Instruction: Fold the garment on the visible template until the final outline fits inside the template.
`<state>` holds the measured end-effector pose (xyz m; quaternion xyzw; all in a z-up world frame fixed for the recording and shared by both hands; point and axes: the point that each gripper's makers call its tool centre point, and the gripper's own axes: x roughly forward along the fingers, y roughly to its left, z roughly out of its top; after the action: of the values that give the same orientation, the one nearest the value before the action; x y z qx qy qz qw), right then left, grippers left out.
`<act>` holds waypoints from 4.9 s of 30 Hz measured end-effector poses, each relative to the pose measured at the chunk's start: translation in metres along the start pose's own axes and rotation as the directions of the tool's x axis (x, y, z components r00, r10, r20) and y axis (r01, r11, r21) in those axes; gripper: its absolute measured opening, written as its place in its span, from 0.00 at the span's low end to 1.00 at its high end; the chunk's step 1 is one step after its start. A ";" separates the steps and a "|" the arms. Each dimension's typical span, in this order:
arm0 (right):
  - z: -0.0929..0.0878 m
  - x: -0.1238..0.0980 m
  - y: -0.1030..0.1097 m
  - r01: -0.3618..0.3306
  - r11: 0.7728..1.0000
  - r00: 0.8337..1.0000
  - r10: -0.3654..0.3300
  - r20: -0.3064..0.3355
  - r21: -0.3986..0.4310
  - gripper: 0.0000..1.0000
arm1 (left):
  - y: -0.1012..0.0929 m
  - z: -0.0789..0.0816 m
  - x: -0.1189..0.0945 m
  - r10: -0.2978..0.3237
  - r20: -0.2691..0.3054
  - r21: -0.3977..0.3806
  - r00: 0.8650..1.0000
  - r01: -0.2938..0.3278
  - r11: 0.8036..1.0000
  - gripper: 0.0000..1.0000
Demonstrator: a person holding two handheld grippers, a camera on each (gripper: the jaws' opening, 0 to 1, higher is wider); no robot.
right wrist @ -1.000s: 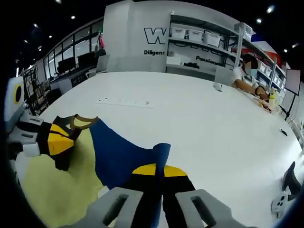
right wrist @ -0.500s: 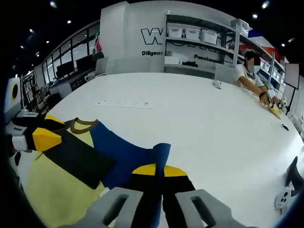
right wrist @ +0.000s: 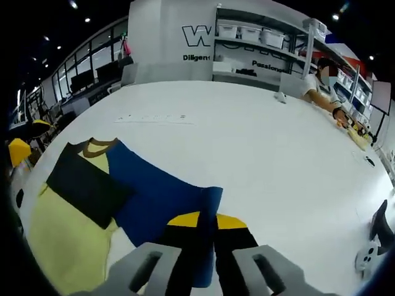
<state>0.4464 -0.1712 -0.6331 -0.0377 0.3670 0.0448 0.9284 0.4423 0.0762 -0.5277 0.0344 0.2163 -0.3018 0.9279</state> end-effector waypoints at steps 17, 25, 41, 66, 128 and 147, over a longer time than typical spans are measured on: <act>-0.001 -0.001 0.026 -0.042 0.998 0.999 0.043 0.023 -0.045 0.39 | 0.026 0.006 -0.044 0.049 0.040 -0.020 0.998 -0.048 0.999 0.78; -0.026 0.015 0.049 -0.093 0.995 0.994 0.091 -0.056 -0.039 0.35 | 0.041 -0.011 -0.058 0.068 0.004 -0.040 0.998 -0.068 0.997 0.90; -0.035 0.027 0.046 -0.076 0.996 0.992 0.070 -0.105 -0.056 0.12 | 0.059 -0.024 -0.071 0.092 -0.045 -0.031 0.995 -0.093 0.995 0.99; 0.014 -0.002 0.034 -0.028 1.000 1.000 0.028 0.005 0.001 0.00 | 0.076 -0.049 -0.102 0.155 -0.125 0.017 0.980 -0.154 0.988 0.99; 0.127 -0.028 0.337 -0.458 0.852 0.873 0.485 0.052 -0.254 0.00 | 0.122 -0.076 -0.197 0.255 -0.141 0.014 0.957 -0.256 0.967 0.99; 0.080 0.008 0.407 -0.528 0.798 0.845 0.527 -0.089 -0.289 0.00 | 0.128 -0.093 -0.200 0.263 -0.181 0.021 0.948 -0.264 0.964 0.99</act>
<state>0.4615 0.2414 -0.5955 -0.0759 0.3536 0.3569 0.8613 0.3360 0.3076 -0.5358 0.0891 0.2944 -0.1703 0.9362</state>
